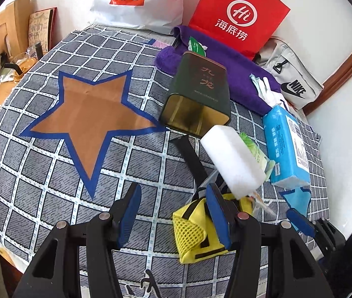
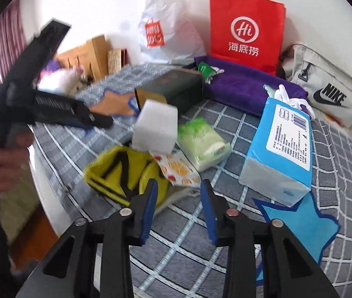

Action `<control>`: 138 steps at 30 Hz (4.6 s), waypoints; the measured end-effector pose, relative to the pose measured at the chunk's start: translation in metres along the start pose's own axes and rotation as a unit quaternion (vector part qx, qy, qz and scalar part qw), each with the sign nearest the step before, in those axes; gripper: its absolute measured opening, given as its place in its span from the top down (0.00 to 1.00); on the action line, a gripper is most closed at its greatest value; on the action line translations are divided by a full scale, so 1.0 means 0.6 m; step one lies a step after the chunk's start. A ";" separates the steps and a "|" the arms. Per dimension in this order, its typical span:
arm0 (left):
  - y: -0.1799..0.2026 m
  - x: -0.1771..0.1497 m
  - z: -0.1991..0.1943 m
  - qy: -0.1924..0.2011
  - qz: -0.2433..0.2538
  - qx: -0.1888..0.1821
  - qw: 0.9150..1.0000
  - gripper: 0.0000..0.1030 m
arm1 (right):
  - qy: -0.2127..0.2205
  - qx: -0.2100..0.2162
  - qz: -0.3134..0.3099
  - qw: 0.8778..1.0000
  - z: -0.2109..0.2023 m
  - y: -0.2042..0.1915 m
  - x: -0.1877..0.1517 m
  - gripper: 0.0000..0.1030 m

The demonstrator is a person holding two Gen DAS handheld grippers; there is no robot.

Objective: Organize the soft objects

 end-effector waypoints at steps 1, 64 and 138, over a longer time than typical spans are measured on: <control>-0.002 -0.002 0.000 0.000 0.001 -0.002 1.000 0.50 | -0.007 -0.007 -0.007 1.000 0.008 0.001 -0.007 0.70; 0.016 -0.028 -0.074 0.048 0.058 0.006 0.997 0.75 | 0.008 -0.064 0.120 0.991 -0.065 0.103 -0.075 0.98; 0.124 0.351 0.053 0.044 0.024 0.015 0.999 0.75 | 0.048 -0.075 0.133 0.987 0.060 0.373 0.279 0.98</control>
Point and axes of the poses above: each gripper's, at about its wrist camera, not at the fingertips, and z roughly the way its jaws point, y to its right, x to its top, the point moved 10 cm from there along z, roughly the way its jaws point, and after that the axes turned 3 degrees about -z, right-handed, at the moved point
